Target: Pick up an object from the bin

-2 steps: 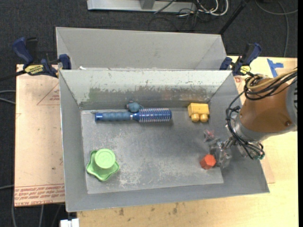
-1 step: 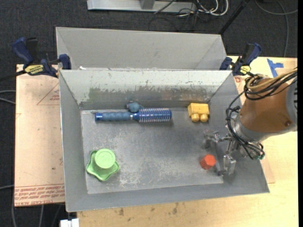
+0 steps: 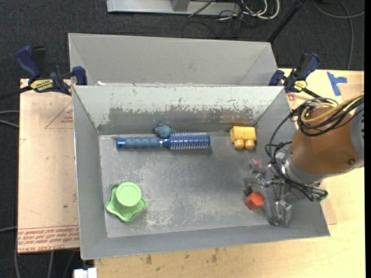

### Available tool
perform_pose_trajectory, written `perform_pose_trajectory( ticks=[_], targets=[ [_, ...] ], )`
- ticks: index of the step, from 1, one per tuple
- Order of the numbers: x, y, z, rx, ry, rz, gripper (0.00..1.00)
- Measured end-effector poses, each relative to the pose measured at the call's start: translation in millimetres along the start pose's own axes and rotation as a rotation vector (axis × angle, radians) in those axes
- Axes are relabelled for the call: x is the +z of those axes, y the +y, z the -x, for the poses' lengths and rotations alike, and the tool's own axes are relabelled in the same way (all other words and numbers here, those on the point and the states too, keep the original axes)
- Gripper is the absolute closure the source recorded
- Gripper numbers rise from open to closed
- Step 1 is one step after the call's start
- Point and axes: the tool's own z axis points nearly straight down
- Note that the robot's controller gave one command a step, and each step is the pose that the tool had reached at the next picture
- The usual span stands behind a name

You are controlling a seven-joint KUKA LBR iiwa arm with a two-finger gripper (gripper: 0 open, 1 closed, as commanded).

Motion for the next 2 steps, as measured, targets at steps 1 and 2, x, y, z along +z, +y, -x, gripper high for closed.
perform_pose_trajectory(
  ticks=[1,2],
  targets=[
    [-0.4,-0.9,-0.2,0.001,0.000,-0.002,1.00],
    [-0.3,-0.5,0.0,0.001,-0.001,0.000,0.00]
  ],
)
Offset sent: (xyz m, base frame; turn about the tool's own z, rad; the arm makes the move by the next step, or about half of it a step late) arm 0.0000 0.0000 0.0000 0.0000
